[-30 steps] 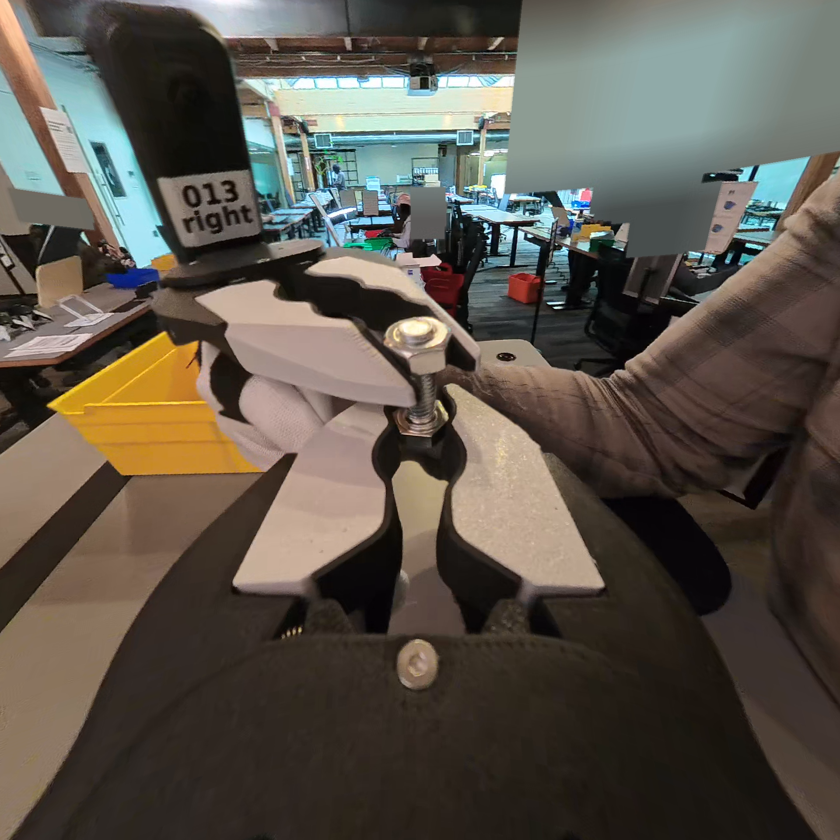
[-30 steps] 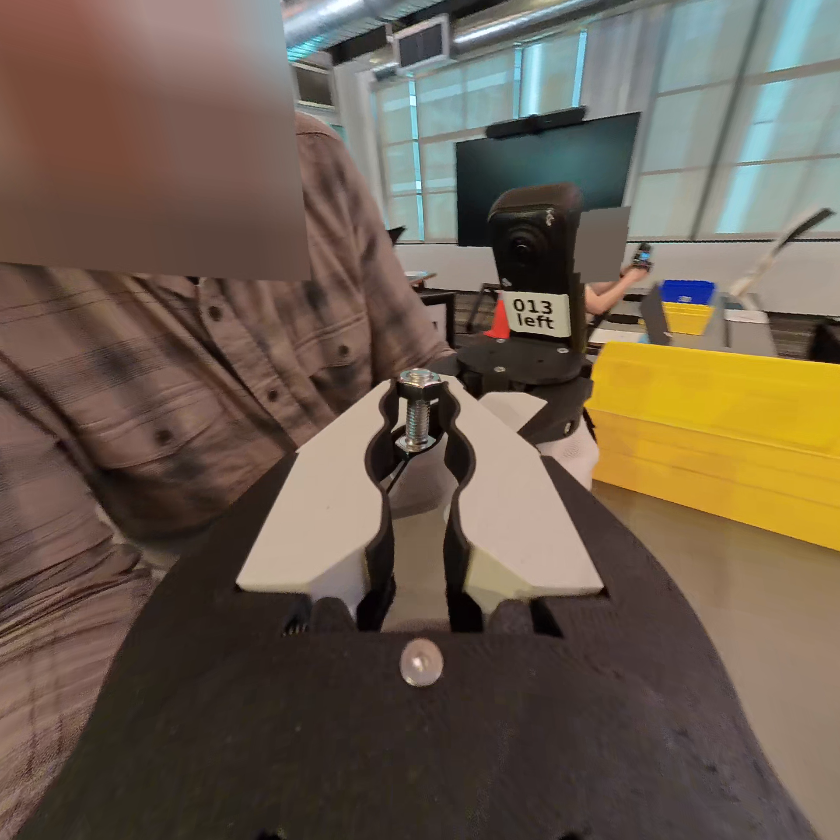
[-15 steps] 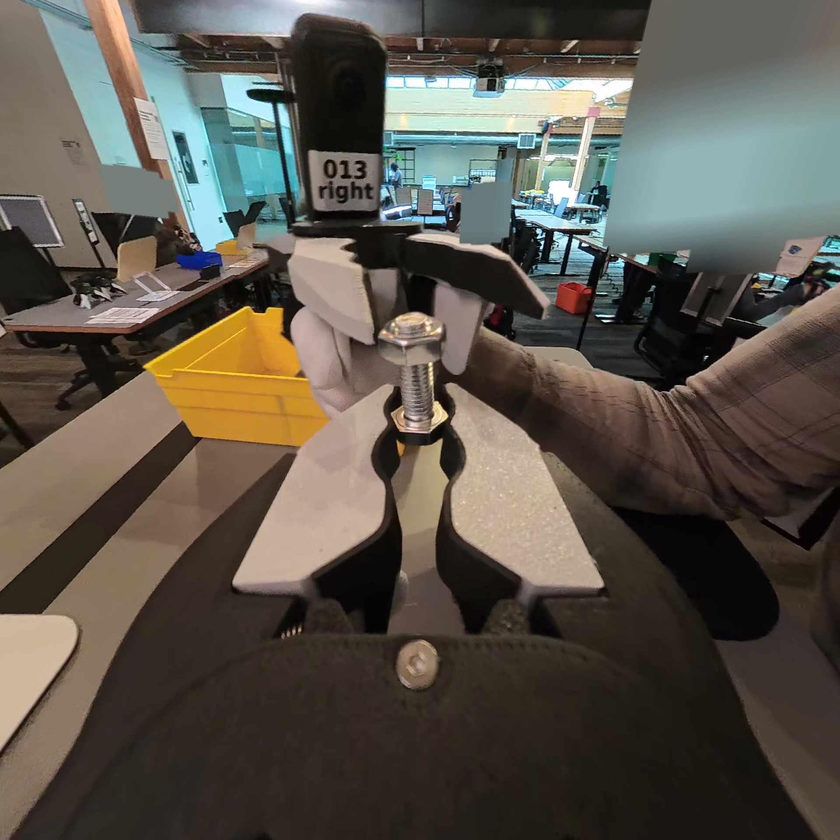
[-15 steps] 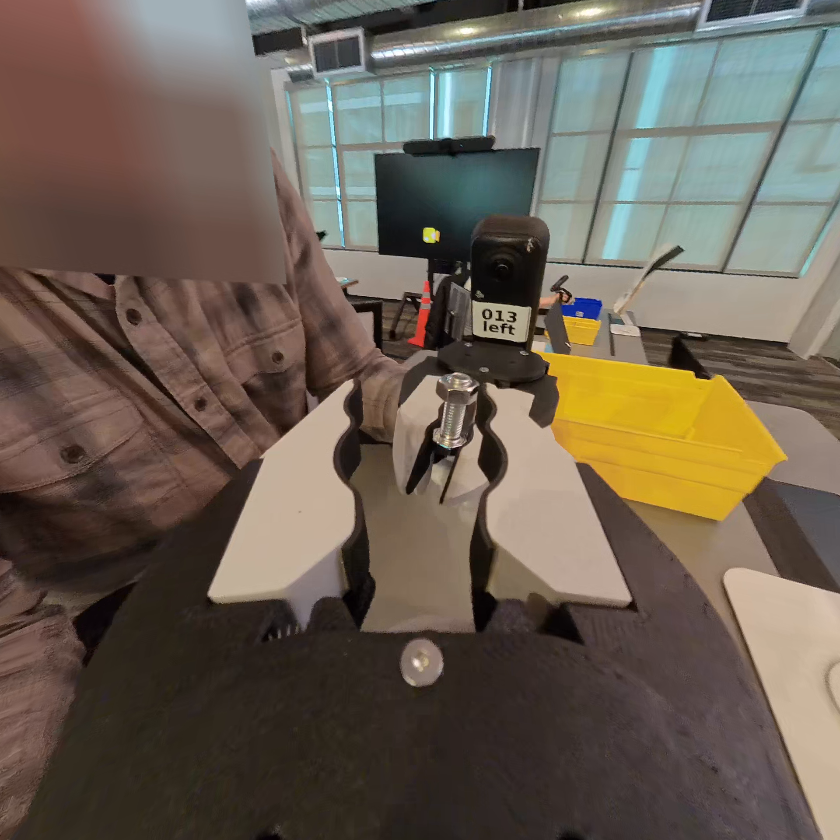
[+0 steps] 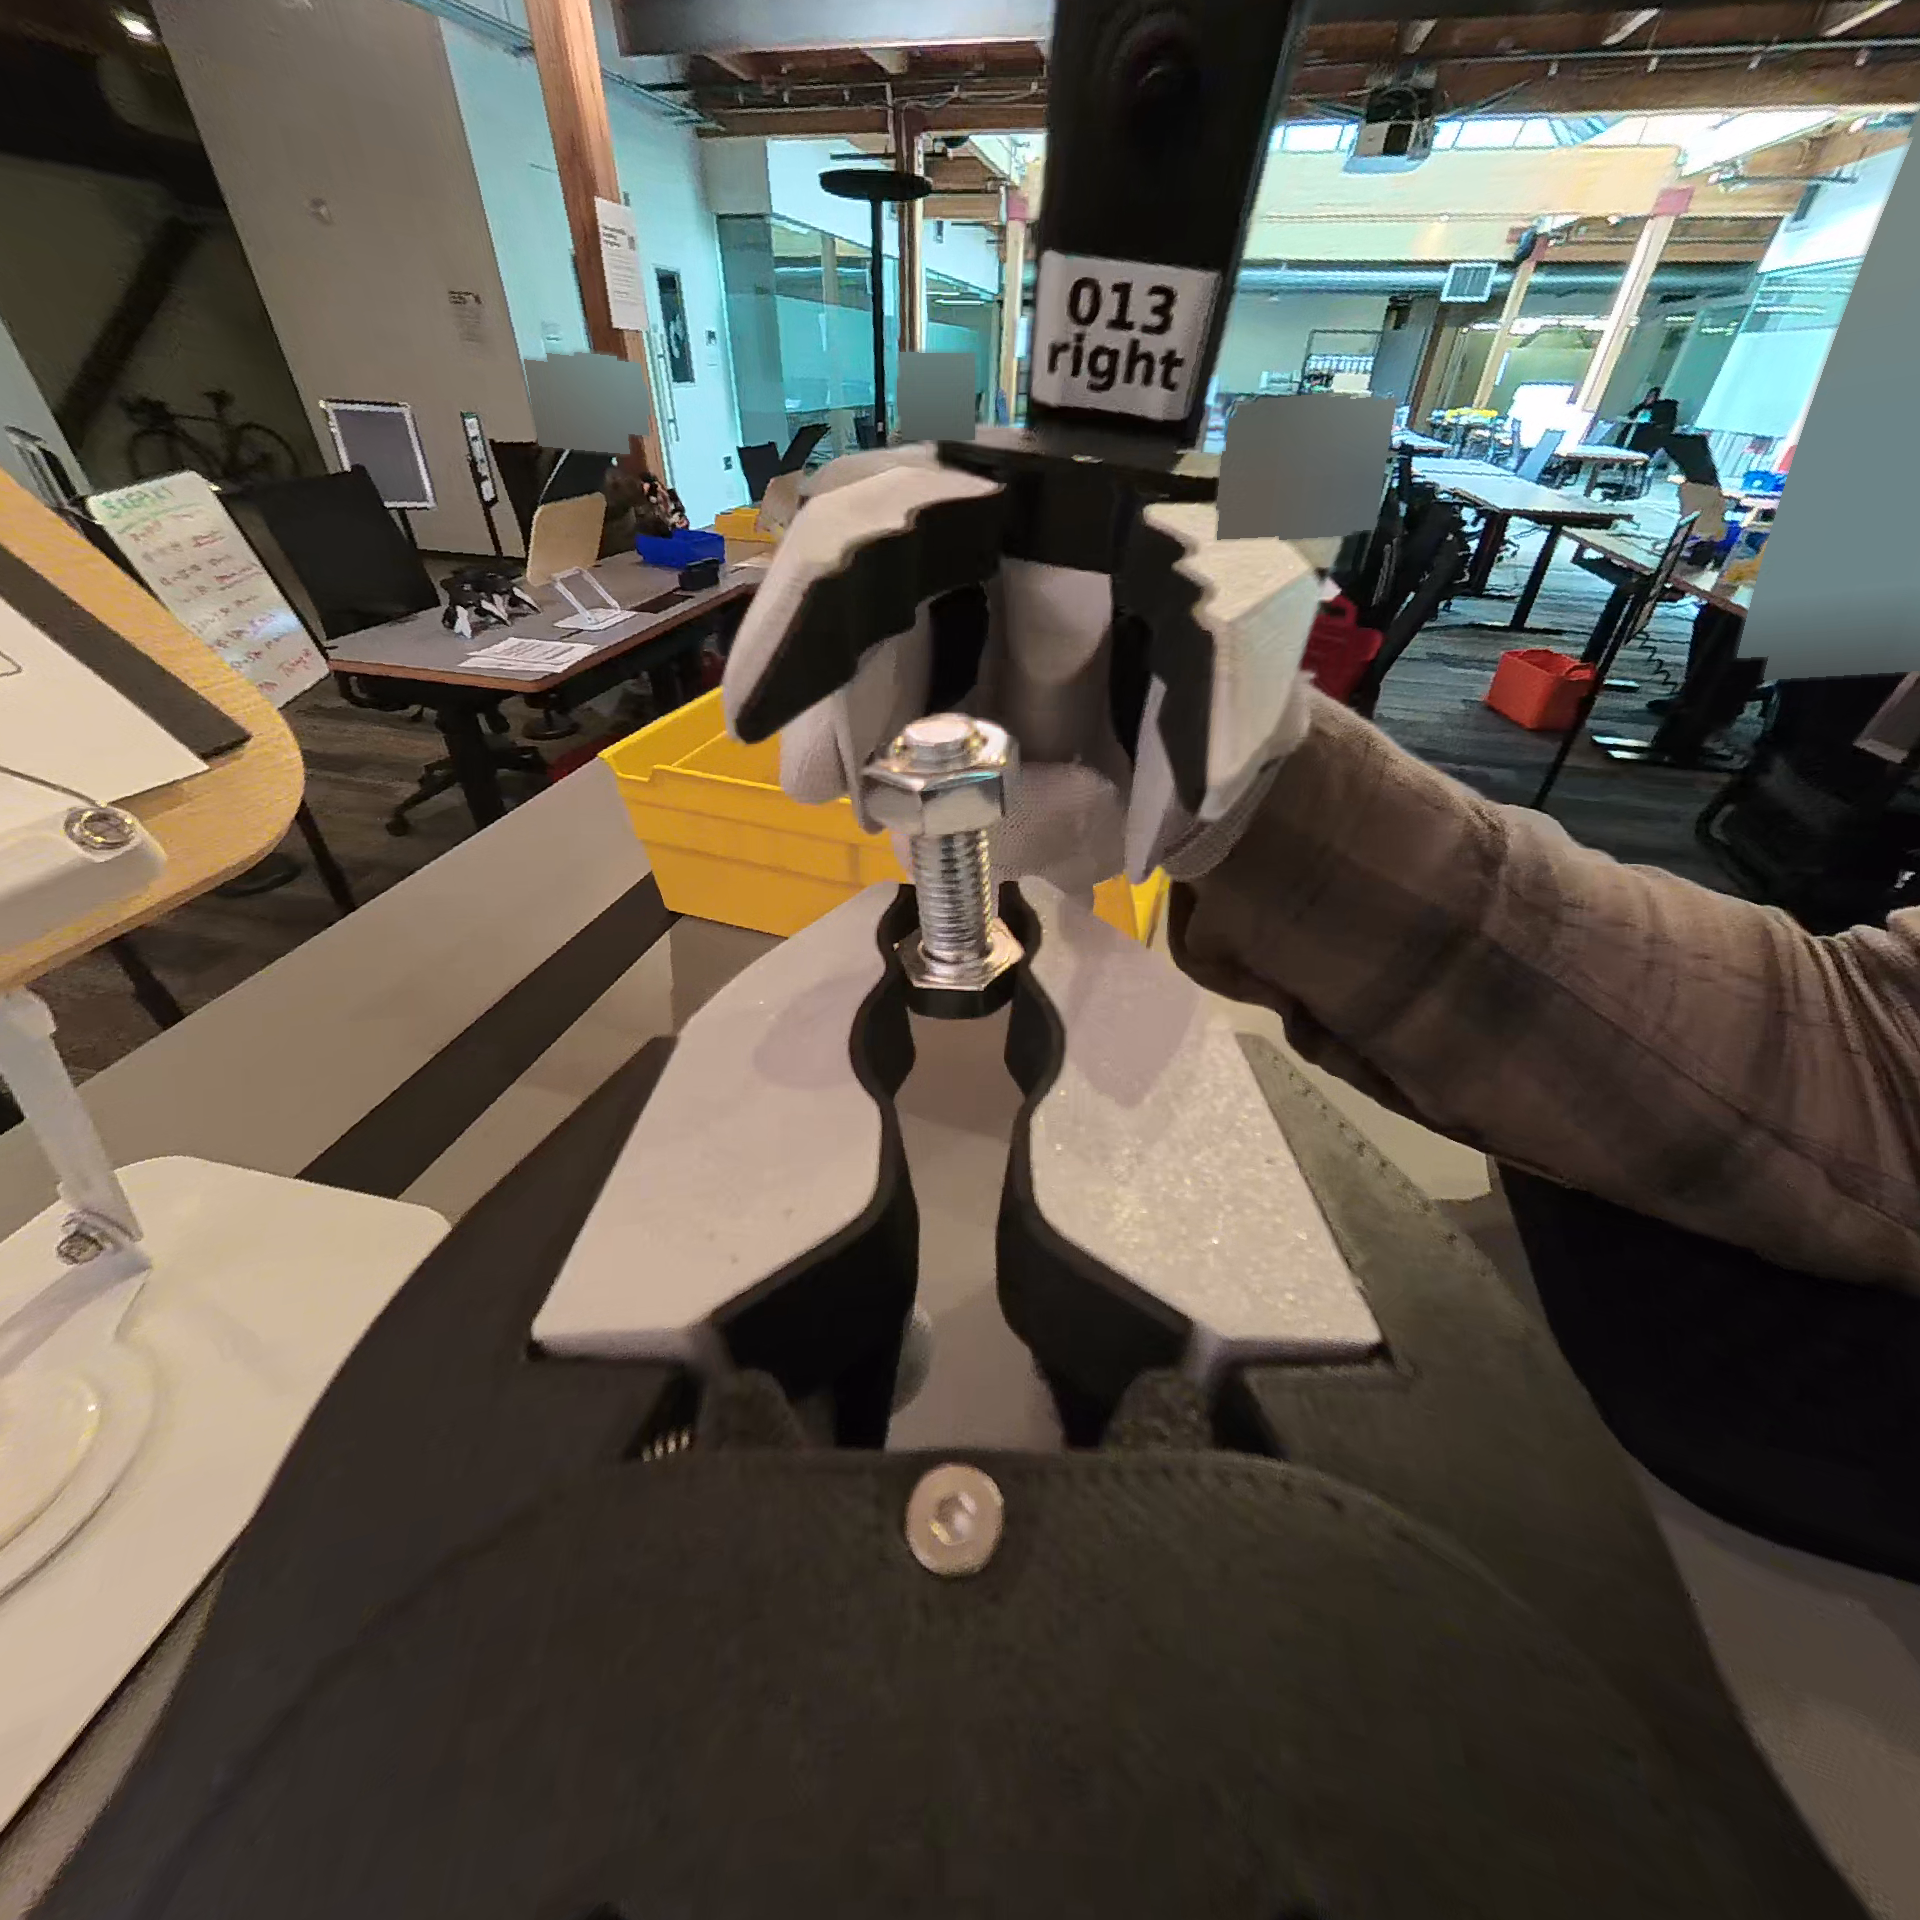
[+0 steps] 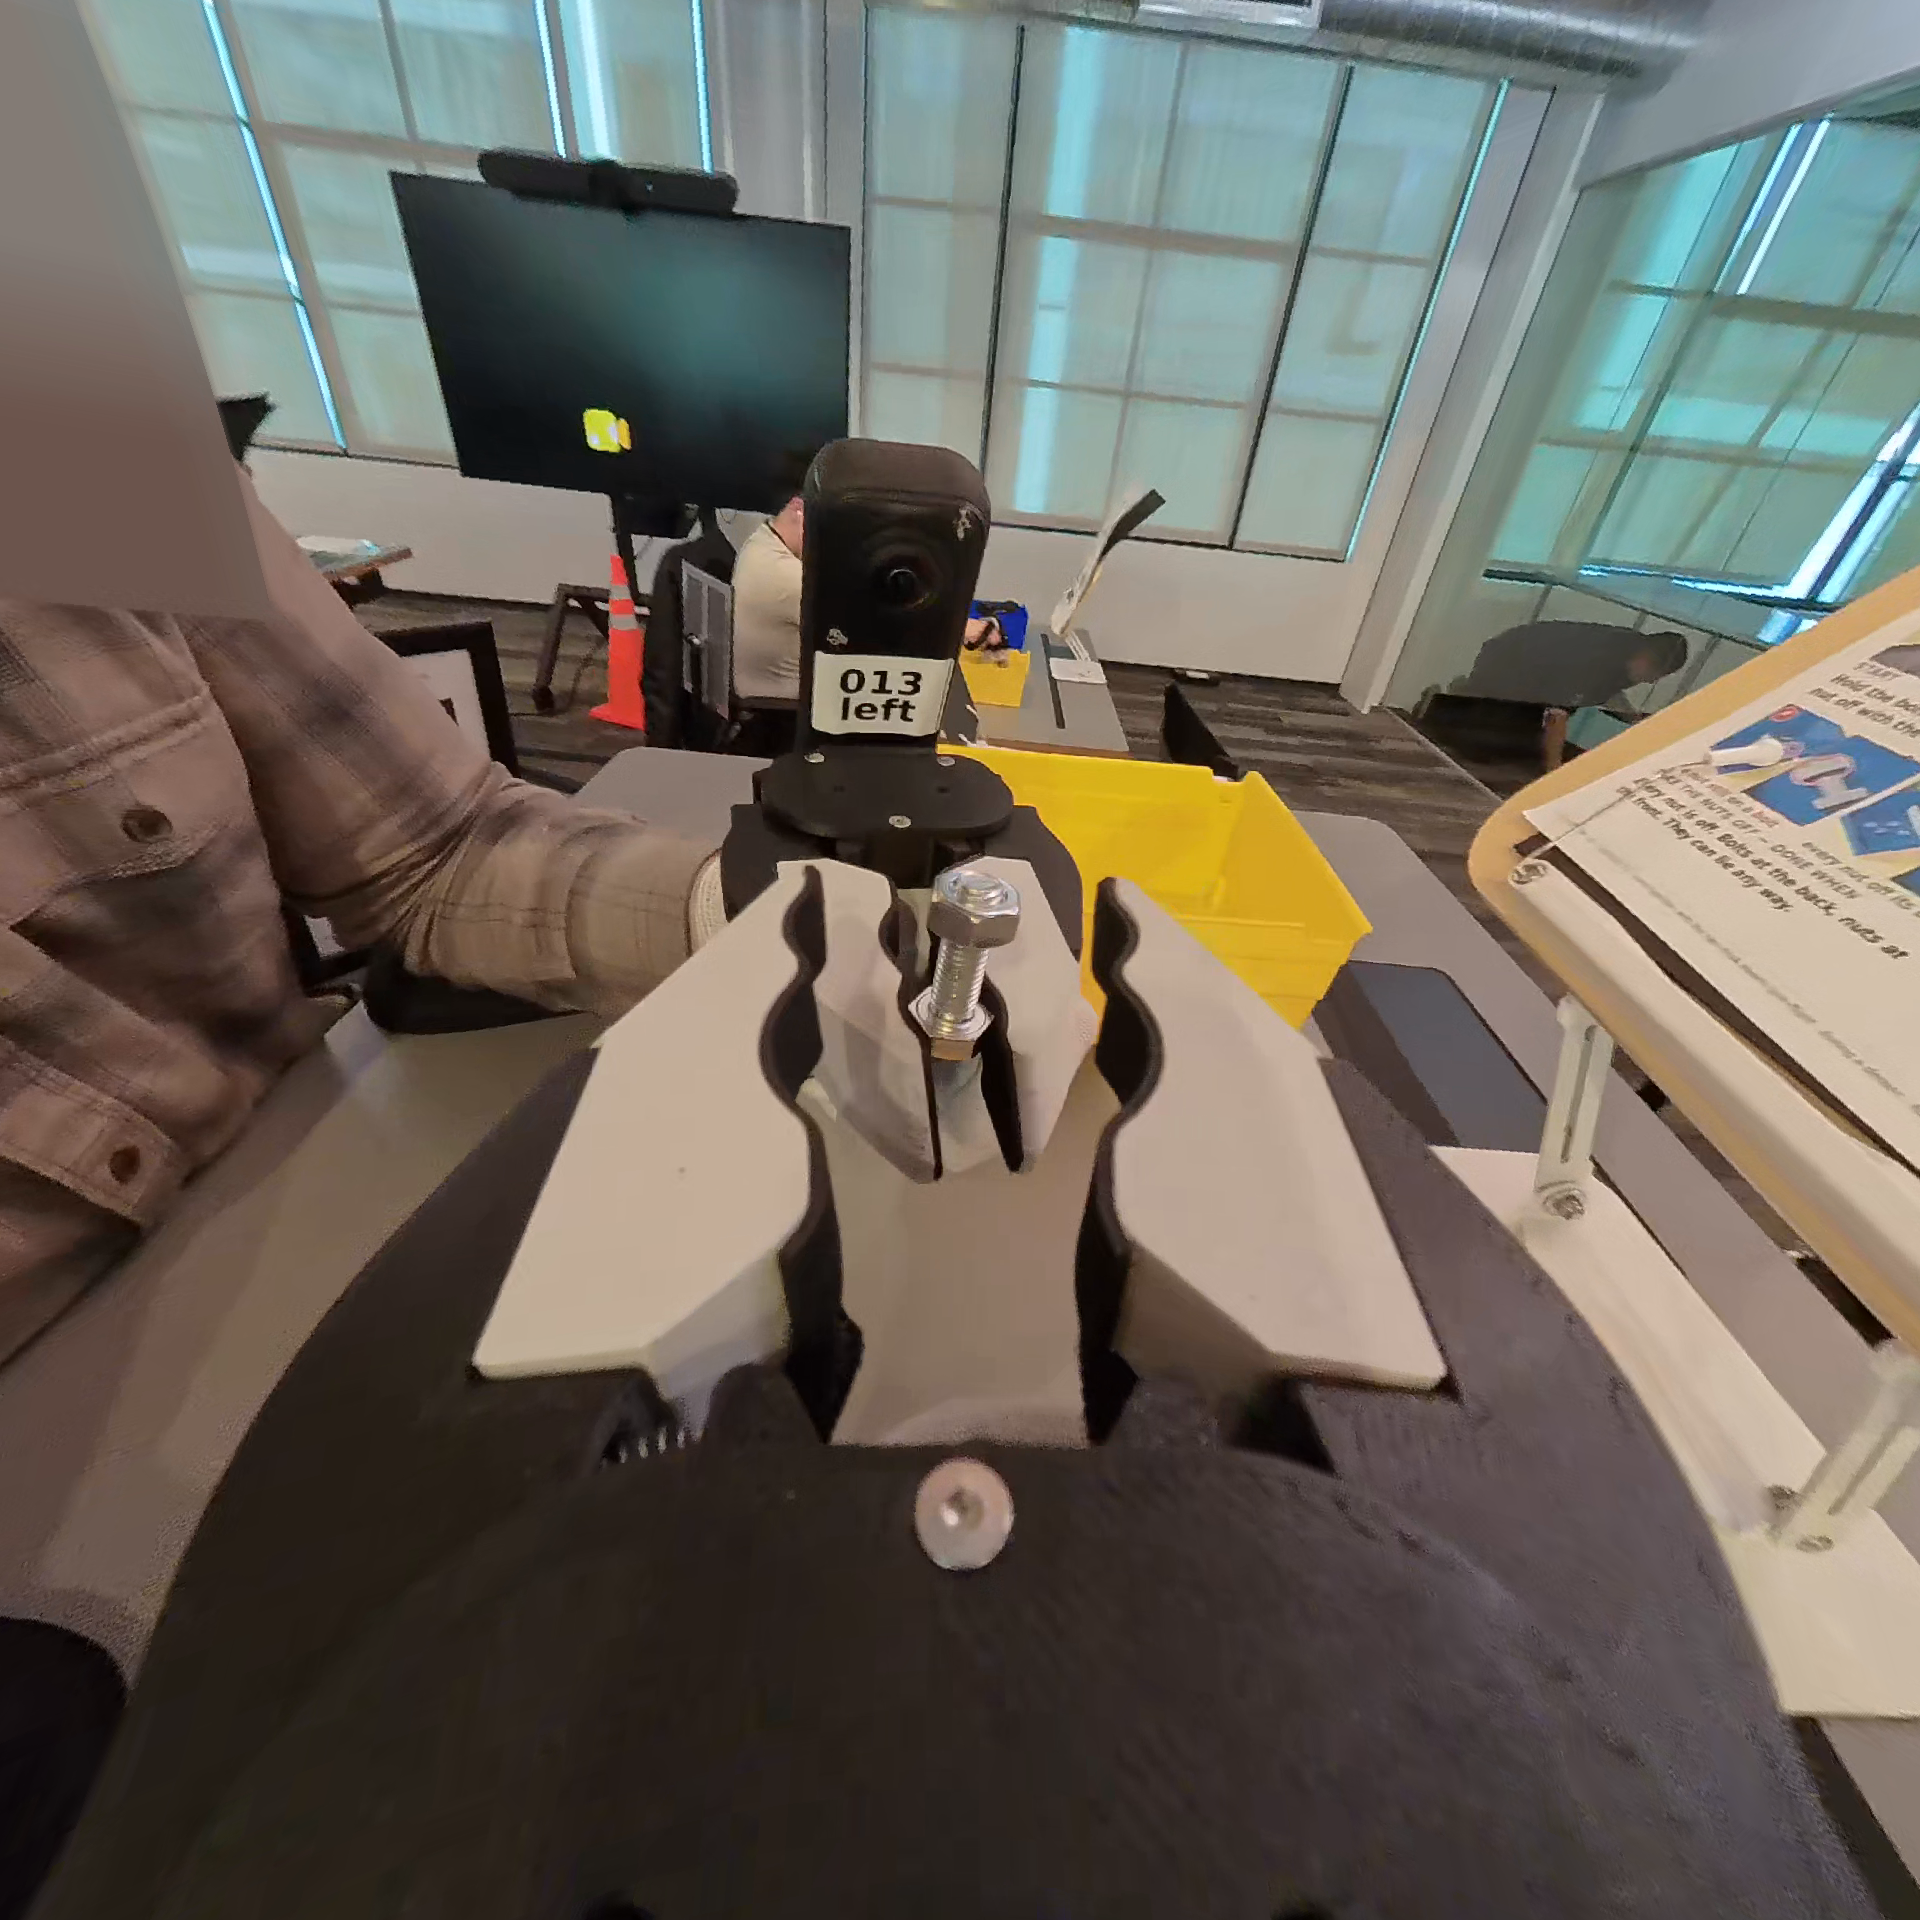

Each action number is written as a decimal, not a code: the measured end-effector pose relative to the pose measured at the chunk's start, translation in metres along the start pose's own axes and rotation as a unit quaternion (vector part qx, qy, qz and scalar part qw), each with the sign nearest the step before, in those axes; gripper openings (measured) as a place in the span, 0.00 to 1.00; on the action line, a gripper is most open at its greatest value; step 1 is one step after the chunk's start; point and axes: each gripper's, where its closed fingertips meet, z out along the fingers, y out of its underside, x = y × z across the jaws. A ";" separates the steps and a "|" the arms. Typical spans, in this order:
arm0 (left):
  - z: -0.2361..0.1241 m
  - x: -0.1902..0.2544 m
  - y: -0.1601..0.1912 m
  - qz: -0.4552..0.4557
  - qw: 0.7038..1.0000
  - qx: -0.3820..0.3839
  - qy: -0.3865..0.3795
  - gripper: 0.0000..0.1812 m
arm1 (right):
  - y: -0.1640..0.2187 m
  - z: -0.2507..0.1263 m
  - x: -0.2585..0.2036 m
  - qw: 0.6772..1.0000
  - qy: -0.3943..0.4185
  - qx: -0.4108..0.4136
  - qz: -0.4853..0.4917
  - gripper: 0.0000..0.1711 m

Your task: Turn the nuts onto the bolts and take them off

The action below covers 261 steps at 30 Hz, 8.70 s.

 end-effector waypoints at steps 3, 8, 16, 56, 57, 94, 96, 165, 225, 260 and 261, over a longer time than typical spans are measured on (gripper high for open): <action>0.000 0.007 -0.002 0.002 1.000 0.004 0.018 0.08 | 0.001 0.001 0.001 1.000 -0.010 0.009 0.012 0.21; 0.002 0.013 -0.002 0.002 0.999 0.004 0.031 0.08 | -0.001 -0.003 -0.008 0.999 -0.037 0.020 0.011 0.09; 0.006 0.047 0.002 0.024 0.994 -0.016 0.105 0.08 | -0.002 -0.017 -0.036 0.988 -0.148 0.033 0.034 0.09; 0.006 -0.001 0.004 0.010 1.000 -0.011 -0.019 0.08 | 0.006 0.001 0.002 0.997 -0.078 0.012 0.017 0.09; 0.006 0.004 0.004 0.014 1.000 -0.012 -0.007 0.08 | 0.005 0.000 -0.003 0.996 -0.091 0.014 0.015 0.09; 0.005 -0.029 0.016 0.008 0.995 -0.021 -0.095 0.08 | 0.020 0.010 0.024 0.999 -0.032 0.002 0.028 0.17; 0.005 -0.032 0.017 0.011 0.994 -0.024 -0.108 0.08 | 0.021 0.010 0.025 0.999 -0.033 0.000 0.027 0.10; 0.013 0.030 0.011 0.015 0.998 -0.004 0.069 0.08 | -0.016 -0.006 -0.019 0.994 -0.103 0.032 -0.003 0.48; -0.020 -0.086 0.026 0.040 0.947 -0.101 -0.301 0.08 | 0.030 0.018 0.060 0.932 -0.068 -0.355 0.019 0.27; 0.005 -0.003 0.024 -0.005 0.996 -0.087 0.011 0.08 | 0.042 -0.014 0.008 0.732 -0.243 -0.586 -0.249 0.11; 0.004 0.002 0.022 -0.005 0.996 -0.081 0.029 0.08 | 0.040 -0.015 0.004 0.718 -0.249 -0.591 -0.269 0.11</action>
